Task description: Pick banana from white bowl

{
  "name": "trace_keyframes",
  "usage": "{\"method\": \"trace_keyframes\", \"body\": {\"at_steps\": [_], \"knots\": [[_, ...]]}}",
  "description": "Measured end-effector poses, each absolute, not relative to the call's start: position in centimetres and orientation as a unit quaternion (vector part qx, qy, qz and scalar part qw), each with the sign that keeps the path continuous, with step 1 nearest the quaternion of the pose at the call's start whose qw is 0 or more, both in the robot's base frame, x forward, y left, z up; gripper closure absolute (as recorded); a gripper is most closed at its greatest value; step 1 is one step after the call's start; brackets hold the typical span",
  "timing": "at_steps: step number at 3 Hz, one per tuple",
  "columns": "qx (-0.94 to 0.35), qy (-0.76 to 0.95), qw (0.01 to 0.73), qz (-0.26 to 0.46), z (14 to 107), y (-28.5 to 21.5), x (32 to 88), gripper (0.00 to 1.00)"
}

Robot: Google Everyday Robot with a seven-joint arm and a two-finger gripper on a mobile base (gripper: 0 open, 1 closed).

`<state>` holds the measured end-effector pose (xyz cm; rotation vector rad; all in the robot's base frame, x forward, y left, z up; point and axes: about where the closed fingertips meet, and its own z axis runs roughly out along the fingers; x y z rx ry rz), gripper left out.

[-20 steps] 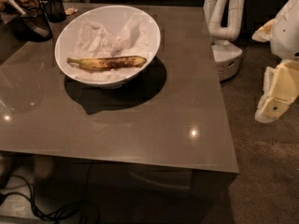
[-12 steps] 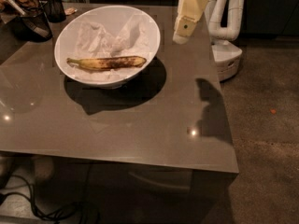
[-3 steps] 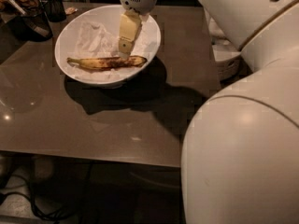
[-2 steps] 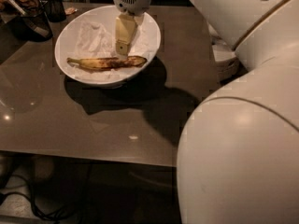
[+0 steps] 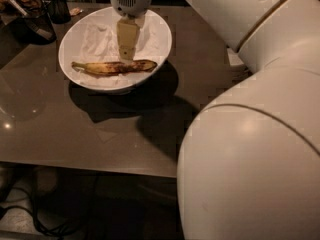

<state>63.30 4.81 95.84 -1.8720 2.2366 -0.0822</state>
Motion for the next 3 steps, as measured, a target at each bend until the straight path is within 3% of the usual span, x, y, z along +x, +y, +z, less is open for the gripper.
{"method": "trace_keyframes", "body": {"at_steps": [1,3], "knots": [[-0.650,0.752,0.108,-0.034,95.3,5.6,63.8,0.21],[-0.662,0.743,0.093,-0.032,93.2,6.5,65.6,0.22]]}}
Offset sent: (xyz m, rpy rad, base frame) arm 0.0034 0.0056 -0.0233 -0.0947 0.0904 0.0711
